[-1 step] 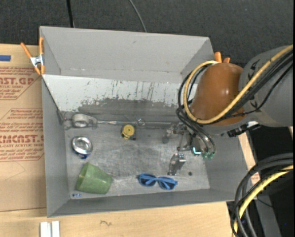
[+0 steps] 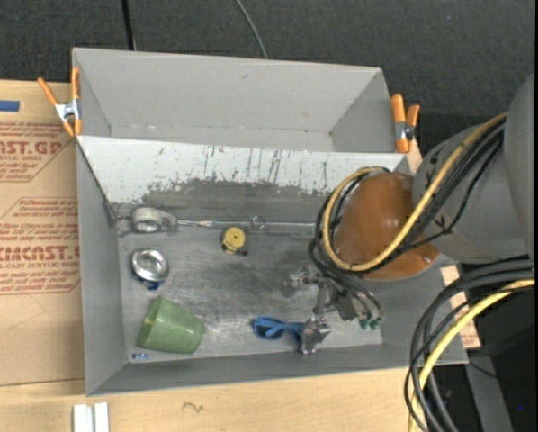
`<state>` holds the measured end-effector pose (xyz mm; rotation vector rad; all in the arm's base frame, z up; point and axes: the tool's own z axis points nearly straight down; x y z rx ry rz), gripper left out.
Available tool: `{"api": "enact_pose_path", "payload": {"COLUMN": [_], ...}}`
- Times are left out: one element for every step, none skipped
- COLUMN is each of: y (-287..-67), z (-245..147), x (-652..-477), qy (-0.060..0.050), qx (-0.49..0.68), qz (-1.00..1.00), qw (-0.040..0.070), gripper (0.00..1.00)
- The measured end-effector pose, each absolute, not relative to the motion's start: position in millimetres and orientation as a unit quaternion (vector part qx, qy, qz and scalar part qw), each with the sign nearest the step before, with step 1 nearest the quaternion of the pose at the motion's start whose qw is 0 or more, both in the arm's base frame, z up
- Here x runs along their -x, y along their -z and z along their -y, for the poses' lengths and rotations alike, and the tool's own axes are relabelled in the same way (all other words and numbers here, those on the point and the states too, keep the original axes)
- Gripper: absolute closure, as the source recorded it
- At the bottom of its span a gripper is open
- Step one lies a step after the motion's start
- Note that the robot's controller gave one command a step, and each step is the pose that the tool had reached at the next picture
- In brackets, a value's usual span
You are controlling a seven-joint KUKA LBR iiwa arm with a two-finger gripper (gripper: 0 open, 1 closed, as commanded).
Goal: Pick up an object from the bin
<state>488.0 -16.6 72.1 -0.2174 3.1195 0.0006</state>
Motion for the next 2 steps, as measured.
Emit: {"api": "enact_pose_path", "payload": {"y": [-72.8, -234.8], "z": [16.8, 34.0], "x": [-485.1, -497.9], "qy": [0.0, 0.001], "qx": [0.07, 0.071], "qz": [-0.998, -0.997], "qw": [0.0, 0.005], "gripper": [1.0, 1.0]}}
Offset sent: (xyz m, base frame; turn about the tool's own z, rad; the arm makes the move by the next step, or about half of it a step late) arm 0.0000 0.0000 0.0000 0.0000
